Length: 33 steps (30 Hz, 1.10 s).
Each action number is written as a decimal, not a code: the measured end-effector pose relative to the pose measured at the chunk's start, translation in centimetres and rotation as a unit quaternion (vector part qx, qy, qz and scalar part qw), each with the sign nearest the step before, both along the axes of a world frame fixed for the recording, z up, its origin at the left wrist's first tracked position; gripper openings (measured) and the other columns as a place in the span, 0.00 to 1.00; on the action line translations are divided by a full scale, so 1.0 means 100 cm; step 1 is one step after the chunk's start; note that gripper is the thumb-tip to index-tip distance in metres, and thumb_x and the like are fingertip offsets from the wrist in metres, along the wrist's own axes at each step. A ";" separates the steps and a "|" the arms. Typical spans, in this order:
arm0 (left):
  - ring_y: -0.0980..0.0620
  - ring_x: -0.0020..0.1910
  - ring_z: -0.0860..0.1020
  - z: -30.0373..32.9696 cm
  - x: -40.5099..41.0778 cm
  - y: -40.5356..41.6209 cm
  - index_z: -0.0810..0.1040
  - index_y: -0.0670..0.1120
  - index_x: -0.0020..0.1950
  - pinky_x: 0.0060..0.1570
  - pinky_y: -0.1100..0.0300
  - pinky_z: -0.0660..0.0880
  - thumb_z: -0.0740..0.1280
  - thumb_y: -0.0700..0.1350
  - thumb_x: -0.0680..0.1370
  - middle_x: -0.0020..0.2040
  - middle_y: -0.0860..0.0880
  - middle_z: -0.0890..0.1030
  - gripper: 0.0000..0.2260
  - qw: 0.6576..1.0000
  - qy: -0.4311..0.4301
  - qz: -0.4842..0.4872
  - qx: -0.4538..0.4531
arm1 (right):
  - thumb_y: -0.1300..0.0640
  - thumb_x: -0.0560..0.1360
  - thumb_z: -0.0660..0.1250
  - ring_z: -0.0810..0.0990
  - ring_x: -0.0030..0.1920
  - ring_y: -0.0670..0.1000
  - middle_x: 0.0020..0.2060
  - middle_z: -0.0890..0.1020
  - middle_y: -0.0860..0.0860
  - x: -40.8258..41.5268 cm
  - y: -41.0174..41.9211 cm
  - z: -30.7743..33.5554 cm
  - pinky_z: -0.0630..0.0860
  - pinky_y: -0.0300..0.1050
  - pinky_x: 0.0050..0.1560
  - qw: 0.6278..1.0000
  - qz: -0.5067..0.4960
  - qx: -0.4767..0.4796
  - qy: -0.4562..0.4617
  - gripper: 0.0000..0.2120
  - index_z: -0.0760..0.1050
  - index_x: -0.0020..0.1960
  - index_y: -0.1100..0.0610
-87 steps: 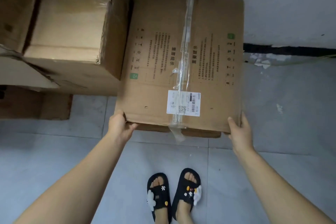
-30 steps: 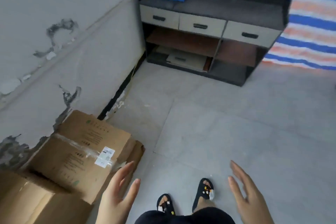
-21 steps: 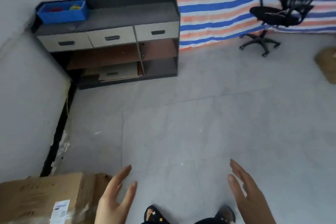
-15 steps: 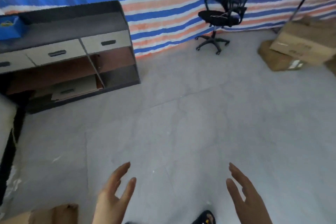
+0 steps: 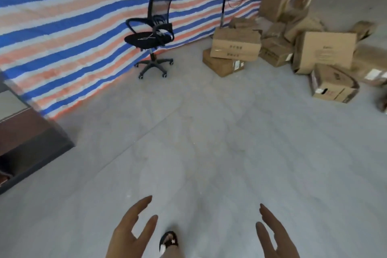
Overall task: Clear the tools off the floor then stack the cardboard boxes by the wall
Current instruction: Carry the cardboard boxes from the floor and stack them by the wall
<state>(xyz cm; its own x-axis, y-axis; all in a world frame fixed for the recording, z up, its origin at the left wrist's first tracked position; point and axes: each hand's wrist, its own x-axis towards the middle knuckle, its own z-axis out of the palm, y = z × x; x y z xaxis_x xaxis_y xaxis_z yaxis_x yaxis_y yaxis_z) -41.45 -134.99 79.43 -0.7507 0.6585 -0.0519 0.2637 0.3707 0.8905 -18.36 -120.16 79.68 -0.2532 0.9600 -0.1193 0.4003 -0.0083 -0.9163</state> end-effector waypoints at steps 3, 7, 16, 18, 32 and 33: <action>0.75 0.54 0.73 -0.005 -0.007 0.045 0.71 0.78 0.49 0.51 0.82 0.66 0.72 0.37 0.71 0.54 0.72 0.75 0.31 1.000 0.002 -0.029 -0.008 | 0.27 0.60 0.60 0.70 0.49 0.21 0.48 0.71 0.18 0.000 0.030 -0.009 0.69 0.27 0.48 0.999 -0.049 0.006 0.005 0.17 0.65 0.49 0.17; 0.75 0.53 0.73 -0.016 -0.026 0.115 0.72 0.77 0.49 0.51 0.82 0.66 0.72 0.37 0.72 0.54 0.72 0.76 0.31 0.999 -0.008 -0.051 -0.013 | 0.40 0.64 0.64 0.70 0.49 0.22 0.47 0.72 0.18 -0.013 0.089 -0.017 0.66 0.30 0.47 0.997 -0.071 0.011 0.005 0.19 0.66 0.48 0.18; 0.71 0.56 0.73 -0.007 -0.104 0.327 0.71 0.70 0.55 0.53 0.81 0.67 0.70 0.38 0.73 0.55 0.70 0.76 0.26 0.995 -0.018 -0.089 0.036 | 0.61 0.73 0.69 0.70 0.47 0.21 0.45 0.72 0.18 -0.073 0.284 -0.009 0.68 0.43 0.53 0.994 -0.108 -0.017 -0.016 0.34 0.66 0.45 0.17; 0.72 0.56 0.73 -0.002 -0.122 0.366 0.71 0.70 0.55 0.53 0.81 0.66 0.70 0.38 0.73 0.55 0.70 0.76 0.26 0.995 -0.013 -0.094 0.038 | 0.61 0.73 0.68 0.70 0.47 0.21 0.44 0.72 0.18 -0.085 0.323 -0.004 0.67 0.44 0.54 0.995 -0.094 -0.025 -0.024 0.35 0.65 0.45 0.17; 0.74 0.55 0.72 -0.028 -0.170 0.644 0.77 0.66 0.54 0.58 0.69 0.69 0.70 0.40 0.74 0.55 0.72 0.75 0.20 0.996 -0.045 -0.078 -0.006 | 0.59 0.75 0.66 0.76 0.54 0.45 0.53 0.79 0.46 -0.146 0.606 -0.009 0.66 0.43 0.55 0.993 -0.083 -0.039 -0.068 0.36 0.61 0.42 0.14; 0.75 0.55 0.72 -0.029 -0.170 0.670 0.76 0.62 0.56 0.59 0.65 0.69 0.70 0.40 0.74 0.55 0.72 0.74 0.18 0.996 -0.054 -0.075 -0.006 | 0.59 0.75 0.65 0.76 0.53 0.43 0.54 0.79 0.46 -0.146 0.635 -0.008 0.66 0.43 0.56 0.993 -0.076 -0.045 -0.074 0.36 0.61 0.42 0.14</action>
<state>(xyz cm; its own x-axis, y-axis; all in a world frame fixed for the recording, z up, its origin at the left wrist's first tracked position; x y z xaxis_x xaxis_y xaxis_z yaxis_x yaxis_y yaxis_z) -58.48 -68.03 76.58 -0.6330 0.7622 -0.1355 0.2196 0.3446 0.9127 -32.96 -56.66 78.90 -0.0789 0.9696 -0.2315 0.5182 -0.1585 -0.8405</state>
